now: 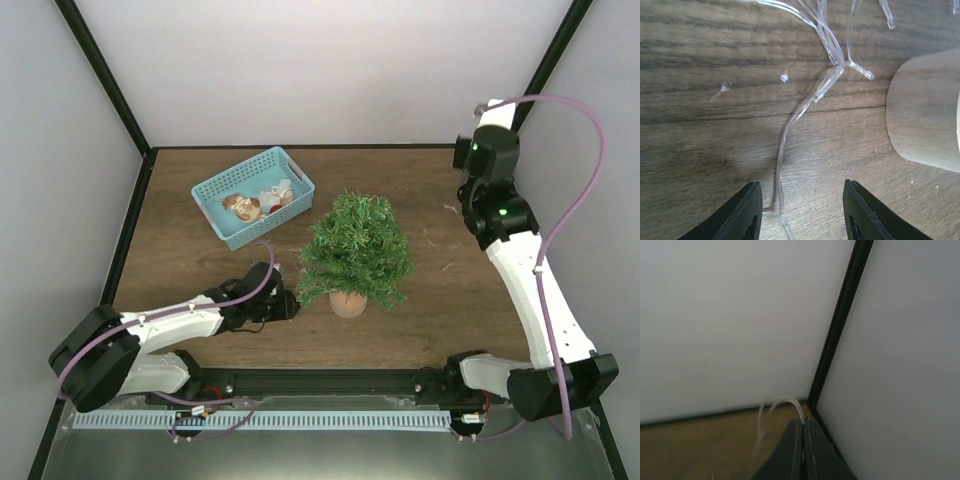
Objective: Decorate the small christmas tree
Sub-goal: Place the decoration item at the center of the board.
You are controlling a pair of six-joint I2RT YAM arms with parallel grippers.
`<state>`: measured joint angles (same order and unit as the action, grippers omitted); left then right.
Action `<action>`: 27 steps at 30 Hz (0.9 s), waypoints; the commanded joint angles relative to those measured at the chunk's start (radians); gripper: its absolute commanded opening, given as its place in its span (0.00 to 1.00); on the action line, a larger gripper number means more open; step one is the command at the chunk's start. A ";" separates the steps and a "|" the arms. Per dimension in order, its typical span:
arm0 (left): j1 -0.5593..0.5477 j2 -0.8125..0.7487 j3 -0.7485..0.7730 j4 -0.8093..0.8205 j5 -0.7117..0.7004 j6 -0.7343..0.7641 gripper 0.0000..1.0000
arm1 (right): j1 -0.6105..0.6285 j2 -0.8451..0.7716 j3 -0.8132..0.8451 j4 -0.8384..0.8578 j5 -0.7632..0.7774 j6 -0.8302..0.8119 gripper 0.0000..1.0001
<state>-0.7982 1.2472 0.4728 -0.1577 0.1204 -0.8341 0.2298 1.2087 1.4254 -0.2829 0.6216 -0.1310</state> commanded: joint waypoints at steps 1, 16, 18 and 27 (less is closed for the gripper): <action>-0.053 0.011 -0.010 0.051 -0.065 -0.018 0.46 | -0.078 -0.036 -0.136 -0.089 -0.062 0.187 0.01; -0.136 0.020 -0.039 0.007 -0.214 -0.066 0.38 | -0.161 0.005 -0.477 -0.038 -0.242 0.384 0.01; -0.150 0.036 -0.045 0.028 -0.206 -0.073 0.38 | -0.165 0.016 -0.501 -0.019 -0.257 0.390 0.01; -0.192 0.072 -0.016 0.017 -0.229 -0.076 0.07 | -0.166 0.041 -0.525 -0.005 -0.246 0.398 0.13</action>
<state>-0.9749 1.3060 0.4427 -0.1139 -0.0849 -0.9085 0.0772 1.2503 0.9005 -0.3248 0.3664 0.2485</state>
